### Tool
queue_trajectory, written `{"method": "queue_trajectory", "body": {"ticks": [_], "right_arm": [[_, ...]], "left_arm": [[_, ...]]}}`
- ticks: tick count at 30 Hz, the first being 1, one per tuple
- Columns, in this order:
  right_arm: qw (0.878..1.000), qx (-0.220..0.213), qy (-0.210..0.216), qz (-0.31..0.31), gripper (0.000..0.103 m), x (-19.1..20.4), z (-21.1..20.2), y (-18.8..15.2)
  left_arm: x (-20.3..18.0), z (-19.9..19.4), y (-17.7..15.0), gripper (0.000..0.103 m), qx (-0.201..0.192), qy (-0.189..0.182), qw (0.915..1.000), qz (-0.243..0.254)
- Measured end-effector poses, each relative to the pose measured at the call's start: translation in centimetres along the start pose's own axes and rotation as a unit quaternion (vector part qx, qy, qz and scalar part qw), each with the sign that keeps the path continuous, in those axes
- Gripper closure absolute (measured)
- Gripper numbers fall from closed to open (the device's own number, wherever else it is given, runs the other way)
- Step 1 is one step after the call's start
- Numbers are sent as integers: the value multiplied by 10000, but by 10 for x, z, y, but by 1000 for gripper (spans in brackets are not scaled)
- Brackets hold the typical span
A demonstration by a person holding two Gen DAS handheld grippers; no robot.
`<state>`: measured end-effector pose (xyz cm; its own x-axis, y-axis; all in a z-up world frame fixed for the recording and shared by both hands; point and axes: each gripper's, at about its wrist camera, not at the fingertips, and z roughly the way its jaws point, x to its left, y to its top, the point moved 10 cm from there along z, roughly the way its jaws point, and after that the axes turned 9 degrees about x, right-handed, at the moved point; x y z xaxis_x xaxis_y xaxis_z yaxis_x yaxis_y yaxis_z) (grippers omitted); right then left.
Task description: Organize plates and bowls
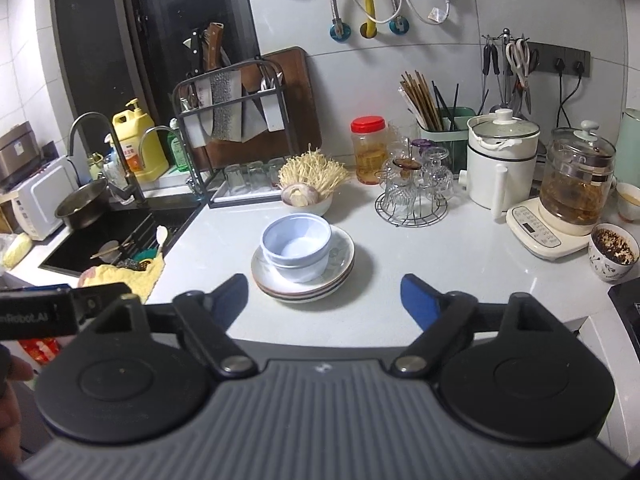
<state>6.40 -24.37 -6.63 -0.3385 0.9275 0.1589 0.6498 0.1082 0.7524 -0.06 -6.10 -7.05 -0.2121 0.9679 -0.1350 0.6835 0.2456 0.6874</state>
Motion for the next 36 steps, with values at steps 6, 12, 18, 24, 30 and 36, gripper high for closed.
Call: {"method": "queue_trajectory", "body": {"ticks": [6, 12, 18, 24, 30, 36], "right_arm": [[10000, -22, -71, -5, 0, 0, 1, 1], [9999, 41, -19, 148, 0, 0, 3, -3], [9999, 76, 5, 154, 0, 1, 3, -6], [9999, 62, 14, 121, 0, 4, 0, -8], [9999, -65, -62, 147, 0, 4, -3, -5], [9997, -70, -99, 216, 0, 4, -7, -9]], "left_arm": [[6, 4, 3, 4, 19, 1, 10000, -48], [6, 7, -1, 4, 115, -4, 9999, 2], [6, 7, -2, 4, 141, 36, 9999, 93], [6, 6, -4, 3, 158, 15, 9998, 125], [8, 2, -4, 3, 66, -24, 9998, 180], [6, 1, -8, 3, 100, -88, 9996, 259]]}}
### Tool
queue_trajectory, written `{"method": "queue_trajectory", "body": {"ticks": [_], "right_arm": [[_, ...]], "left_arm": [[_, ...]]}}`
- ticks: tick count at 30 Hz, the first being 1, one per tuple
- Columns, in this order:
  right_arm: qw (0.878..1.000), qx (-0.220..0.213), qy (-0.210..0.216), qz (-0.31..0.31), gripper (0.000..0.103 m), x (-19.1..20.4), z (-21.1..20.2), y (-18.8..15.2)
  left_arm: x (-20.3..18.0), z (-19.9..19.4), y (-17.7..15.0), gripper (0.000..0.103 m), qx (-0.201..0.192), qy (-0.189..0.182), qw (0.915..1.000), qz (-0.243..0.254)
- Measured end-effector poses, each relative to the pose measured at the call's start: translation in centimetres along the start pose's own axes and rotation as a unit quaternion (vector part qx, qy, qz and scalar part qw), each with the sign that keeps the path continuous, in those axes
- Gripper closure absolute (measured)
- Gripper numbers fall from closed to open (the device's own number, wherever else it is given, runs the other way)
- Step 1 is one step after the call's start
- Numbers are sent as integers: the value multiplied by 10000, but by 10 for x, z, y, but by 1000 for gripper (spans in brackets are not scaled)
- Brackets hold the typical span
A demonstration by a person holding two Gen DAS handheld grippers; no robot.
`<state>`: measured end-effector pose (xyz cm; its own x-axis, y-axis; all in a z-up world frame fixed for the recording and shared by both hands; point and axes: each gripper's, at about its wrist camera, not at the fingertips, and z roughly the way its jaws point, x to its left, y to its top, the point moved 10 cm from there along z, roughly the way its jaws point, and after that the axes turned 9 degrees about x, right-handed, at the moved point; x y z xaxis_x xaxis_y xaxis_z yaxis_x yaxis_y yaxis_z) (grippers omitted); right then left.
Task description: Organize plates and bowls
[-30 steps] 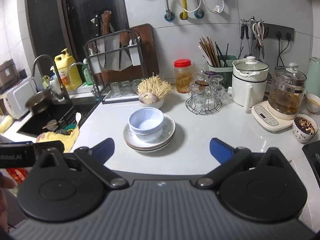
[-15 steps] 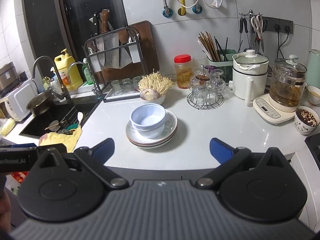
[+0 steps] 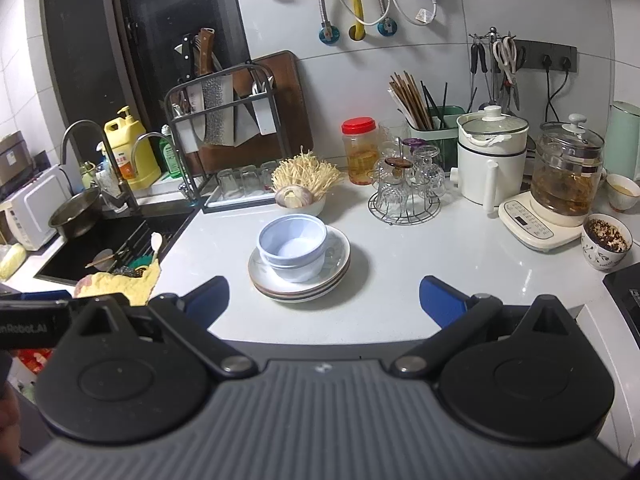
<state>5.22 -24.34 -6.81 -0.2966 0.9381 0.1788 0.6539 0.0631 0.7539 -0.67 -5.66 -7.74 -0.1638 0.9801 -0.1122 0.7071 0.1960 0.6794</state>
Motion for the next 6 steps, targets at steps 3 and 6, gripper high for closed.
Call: {"method": "queue_trajectory", "body": {"ticks": [3, 6], "right_arm": [[10000, 25, 7, 43, 0, 1, -1, -4], [10000, 13, 0, 62, 0, 1, -2, -6]], "left_arm": [[1, -2, -3, 3, 15, 8, 10000, 0], [2, -3, -7, 3, 41, 28, 10000, 6]]}}
